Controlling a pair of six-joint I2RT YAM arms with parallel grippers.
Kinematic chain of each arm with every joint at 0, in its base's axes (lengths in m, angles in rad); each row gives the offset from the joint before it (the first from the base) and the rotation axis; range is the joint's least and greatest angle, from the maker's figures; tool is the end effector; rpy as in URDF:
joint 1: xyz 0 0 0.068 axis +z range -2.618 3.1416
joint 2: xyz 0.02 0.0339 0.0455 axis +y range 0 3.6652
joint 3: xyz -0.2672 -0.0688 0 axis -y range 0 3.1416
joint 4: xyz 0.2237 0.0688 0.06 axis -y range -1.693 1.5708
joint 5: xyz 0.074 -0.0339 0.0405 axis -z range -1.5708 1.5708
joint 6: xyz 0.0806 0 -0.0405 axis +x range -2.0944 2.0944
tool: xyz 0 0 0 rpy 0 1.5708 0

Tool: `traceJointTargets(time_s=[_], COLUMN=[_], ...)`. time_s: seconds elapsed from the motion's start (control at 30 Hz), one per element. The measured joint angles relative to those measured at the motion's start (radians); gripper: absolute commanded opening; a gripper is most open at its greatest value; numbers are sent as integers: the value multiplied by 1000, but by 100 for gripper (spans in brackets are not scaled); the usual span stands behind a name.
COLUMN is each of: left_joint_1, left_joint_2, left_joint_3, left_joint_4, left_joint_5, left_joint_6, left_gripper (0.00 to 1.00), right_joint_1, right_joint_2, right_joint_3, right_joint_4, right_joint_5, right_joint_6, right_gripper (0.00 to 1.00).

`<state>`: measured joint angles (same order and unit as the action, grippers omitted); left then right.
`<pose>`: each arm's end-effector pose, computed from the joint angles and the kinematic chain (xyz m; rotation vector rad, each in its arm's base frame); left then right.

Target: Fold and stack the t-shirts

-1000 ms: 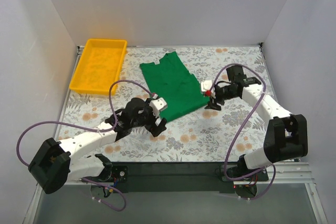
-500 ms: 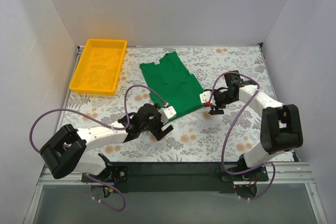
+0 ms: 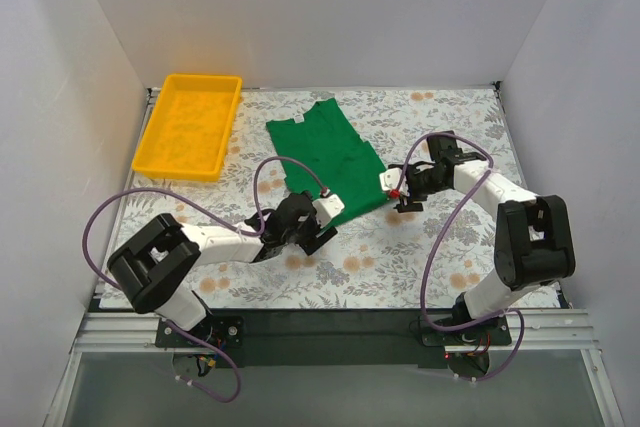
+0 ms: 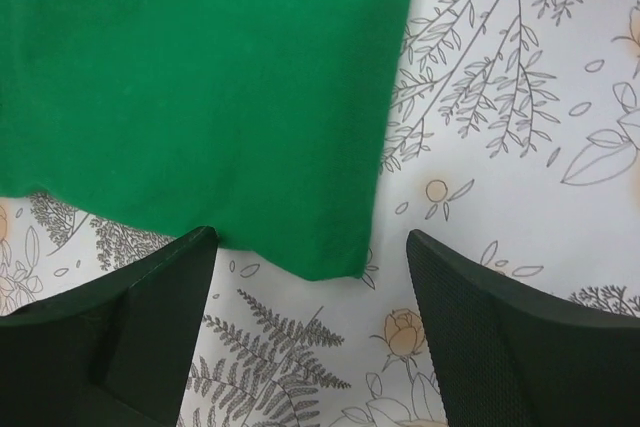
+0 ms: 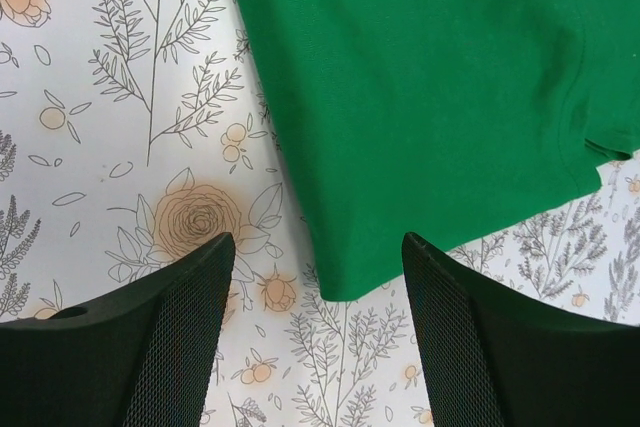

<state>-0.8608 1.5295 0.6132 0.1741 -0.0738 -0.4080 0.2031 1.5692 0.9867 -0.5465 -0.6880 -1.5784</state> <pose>0.2043 -0.2286 0.1352 0.4958 2.3244 -0.5487 0.2812 0.1102 0.1846 -1.9532 1.3356 0.3167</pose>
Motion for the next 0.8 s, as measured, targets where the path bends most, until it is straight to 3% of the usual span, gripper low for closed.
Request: traceJointTargets(time_s=[0.63, 0.73, 0.77, 0.8], left_joint_1=[-1, -1, -1, -1], left_joint_2=[73, 74, 74, 73], left_joint_3=[23, 21, 19, 14], left_joint_4=[82, 82, 85, 92], left_joint_5=[-49, -38, -31, -23], left_joint_6=[52, 60, 63, 69], left_gripper=[37, 32, 30, 29], right_joint_1=[62, 80, 84, 88], right_joint_2=[189, 211, 220, 229], right_joint_3=[59, 75, 83, 88], right_joint_4=[94, 119, 127, 133], right_joint_5=[132, 143, 149, 151], right_joint_6=[-22, -17, -11, -9], right_gripper=[66, 53, 42, 36])
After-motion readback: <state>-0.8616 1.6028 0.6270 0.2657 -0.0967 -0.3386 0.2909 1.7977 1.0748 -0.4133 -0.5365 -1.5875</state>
